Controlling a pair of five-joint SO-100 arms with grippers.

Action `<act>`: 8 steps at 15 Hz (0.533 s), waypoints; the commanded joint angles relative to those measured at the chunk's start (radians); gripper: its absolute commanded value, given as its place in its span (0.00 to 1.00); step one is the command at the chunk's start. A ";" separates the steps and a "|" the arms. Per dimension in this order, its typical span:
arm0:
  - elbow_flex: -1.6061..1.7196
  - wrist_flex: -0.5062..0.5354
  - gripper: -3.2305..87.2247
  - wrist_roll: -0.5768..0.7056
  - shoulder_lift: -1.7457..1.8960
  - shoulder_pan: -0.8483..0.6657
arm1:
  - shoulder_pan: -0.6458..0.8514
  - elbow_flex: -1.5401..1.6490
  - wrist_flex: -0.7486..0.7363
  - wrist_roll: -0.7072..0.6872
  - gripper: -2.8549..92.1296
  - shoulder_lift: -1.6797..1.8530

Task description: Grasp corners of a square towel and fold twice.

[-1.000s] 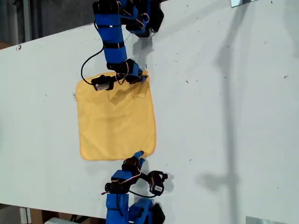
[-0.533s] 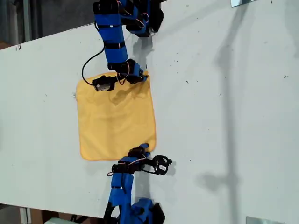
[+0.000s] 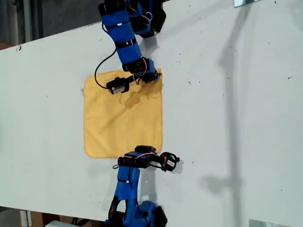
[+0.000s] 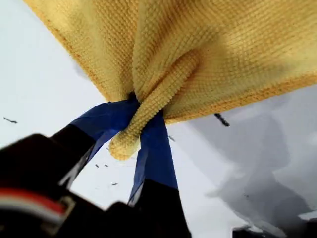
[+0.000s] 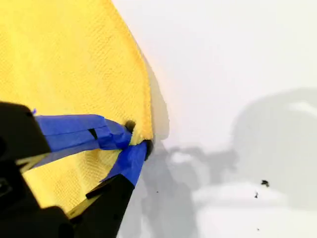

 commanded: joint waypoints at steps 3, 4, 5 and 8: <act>-0.126 0.173 0.03 -0.170 0.014 0.268 | -0.281 -0.048 0.120 0.242 0.03 0.193; -0.137 0.178 0.03 -0.221 0.014 0.322 | -0.330 -0.048 0.123 0.295 0.03 0.221; -0.155 0.178 0.03 -0.258 0.006 0.367 | -0.376 -0.052 0.118 0.339 0.03 0.224; -0.270 0.199 0.03 -0.311 -0.043 0.453 | -0.512 -0.169 0.161 0.454 0.03 0.155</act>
